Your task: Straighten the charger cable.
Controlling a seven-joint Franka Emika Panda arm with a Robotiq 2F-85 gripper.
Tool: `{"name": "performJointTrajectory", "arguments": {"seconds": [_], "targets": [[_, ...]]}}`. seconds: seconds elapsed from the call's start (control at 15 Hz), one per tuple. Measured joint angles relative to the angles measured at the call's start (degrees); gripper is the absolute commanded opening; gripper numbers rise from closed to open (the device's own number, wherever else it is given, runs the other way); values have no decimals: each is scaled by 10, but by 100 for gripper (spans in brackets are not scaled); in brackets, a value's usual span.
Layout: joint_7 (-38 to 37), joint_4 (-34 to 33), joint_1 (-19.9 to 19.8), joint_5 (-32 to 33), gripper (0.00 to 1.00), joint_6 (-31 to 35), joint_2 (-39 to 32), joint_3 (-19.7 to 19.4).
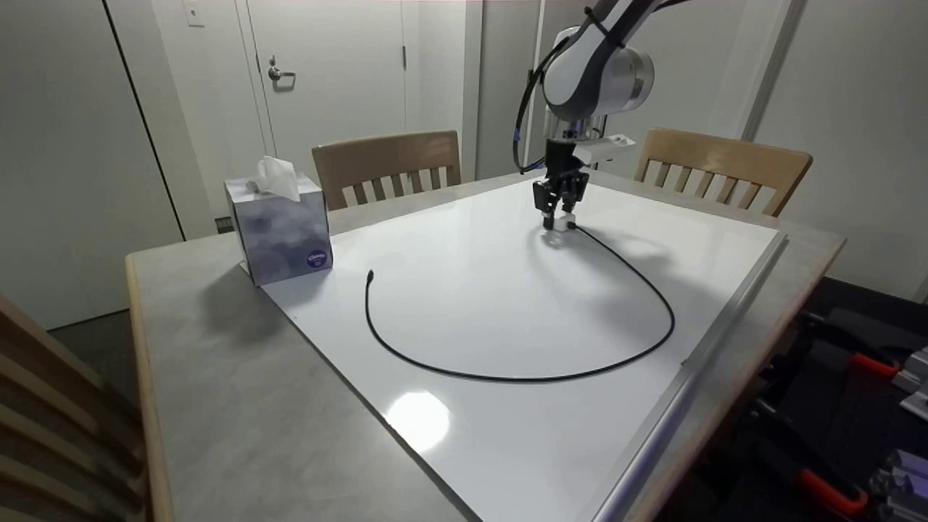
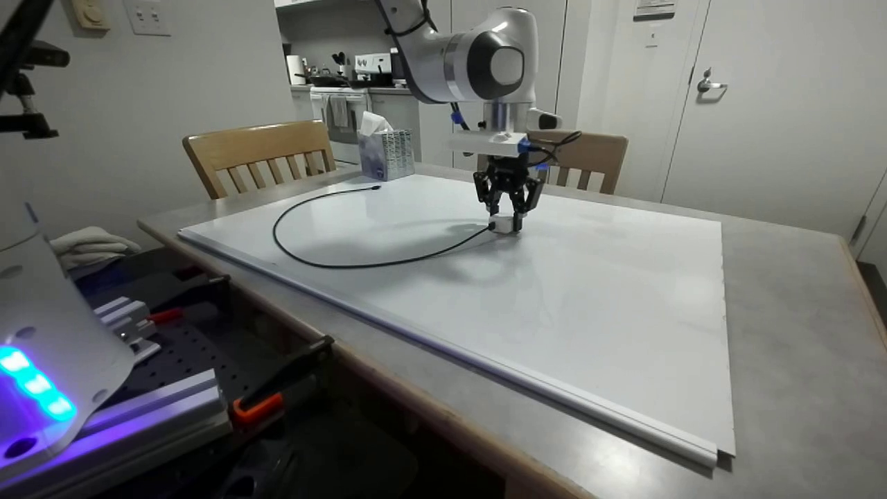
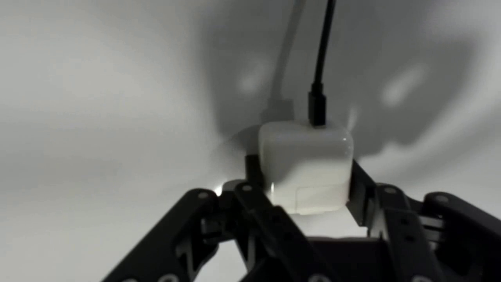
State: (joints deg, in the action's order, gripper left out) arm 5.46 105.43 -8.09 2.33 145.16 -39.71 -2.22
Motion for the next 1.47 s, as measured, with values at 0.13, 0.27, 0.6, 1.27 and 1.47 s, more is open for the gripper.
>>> {"name": "performJointTrajectory", "arguments": {"seconds": [0.13,0.27,0.6,1.27,1.47], "targets": [[-32,-3,-1,-1,27,-20,0,-21],[-39,-3,-20,-45,27,-22,-1,-25],[-34,-3,-40,-74,52,-21,-1,-21],[-167,-1,-13,-65,27,-55,-1,-88],[-231,2,-10,-60,27,-86,-1,-124]]}}
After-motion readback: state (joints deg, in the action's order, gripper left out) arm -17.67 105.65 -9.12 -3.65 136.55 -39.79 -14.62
